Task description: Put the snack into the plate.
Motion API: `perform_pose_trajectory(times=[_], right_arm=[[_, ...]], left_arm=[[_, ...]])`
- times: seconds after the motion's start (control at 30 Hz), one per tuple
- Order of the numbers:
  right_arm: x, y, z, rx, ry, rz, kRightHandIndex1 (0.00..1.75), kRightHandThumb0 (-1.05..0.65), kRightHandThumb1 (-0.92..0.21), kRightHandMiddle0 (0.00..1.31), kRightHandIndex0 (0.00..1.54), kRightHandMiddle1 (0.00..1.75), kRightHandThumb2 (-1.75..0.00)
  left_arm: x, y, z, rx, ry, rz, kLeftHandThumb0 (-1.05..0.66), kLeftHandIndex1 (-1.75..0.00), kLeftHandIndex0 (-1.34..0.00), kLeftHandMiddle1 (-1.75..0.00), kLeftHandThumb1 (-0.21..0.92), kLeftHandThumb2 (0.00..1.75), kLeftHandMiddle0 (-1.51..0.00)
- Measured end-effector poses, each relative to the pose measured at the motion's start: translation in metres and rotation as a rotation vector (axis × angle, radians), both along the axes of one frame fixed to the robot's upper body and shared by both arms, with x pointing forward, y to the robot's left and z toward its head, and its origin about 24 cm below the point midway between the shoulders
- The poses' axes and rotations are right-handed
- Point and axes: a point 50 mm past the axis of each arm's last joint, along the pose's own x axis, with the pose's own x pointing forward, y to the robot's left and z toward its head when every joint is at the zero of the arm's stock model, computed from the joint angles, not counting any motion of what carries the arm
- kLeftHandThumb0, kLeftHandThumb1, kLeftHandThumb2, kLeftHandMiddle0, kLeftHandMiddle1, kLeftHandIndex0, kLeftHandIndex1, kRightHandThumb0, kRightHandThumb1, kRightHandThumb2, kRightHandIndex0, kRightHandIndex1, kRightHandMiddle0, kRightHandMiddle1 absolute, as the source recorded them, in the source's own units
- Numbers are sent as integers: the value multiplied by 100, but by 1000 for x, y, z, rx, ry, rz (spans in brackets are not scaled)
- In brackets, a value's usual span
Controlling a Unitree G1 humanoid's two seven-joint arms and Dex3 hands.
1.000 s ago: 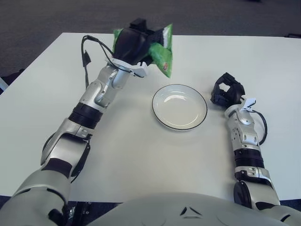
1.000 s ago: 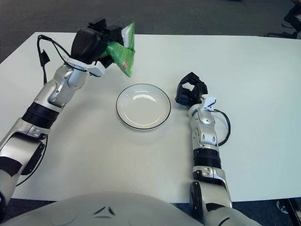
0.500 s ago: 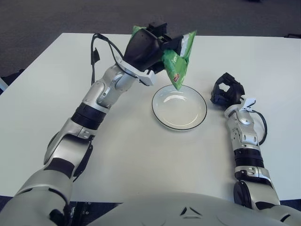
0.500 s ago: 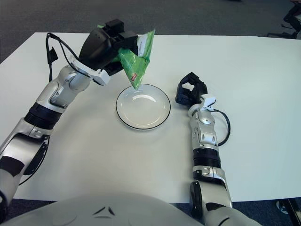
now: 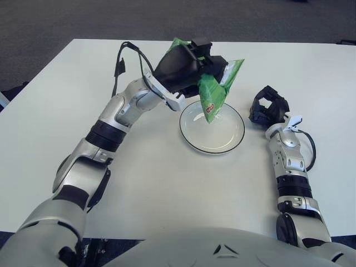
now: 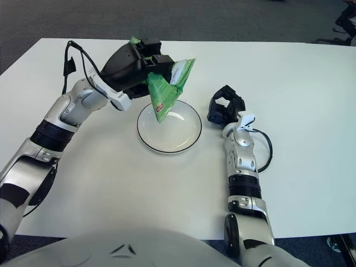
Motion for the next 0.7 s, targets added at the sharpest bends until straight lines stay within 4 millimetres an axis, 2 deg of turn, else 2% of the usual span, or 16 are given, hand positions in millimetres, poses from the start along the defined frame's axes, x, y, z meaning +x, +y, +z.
perform_pose_trajectory(times=[0.7], right_arm=[[-3, -1, 1, 4, 13, -19, 175, -50, -26, 66, 128, 175, -139]], left_arm=[[-13, -35, -33, 102, 27, -77, 56, -175, -102, -175, 10, 158, -79]])
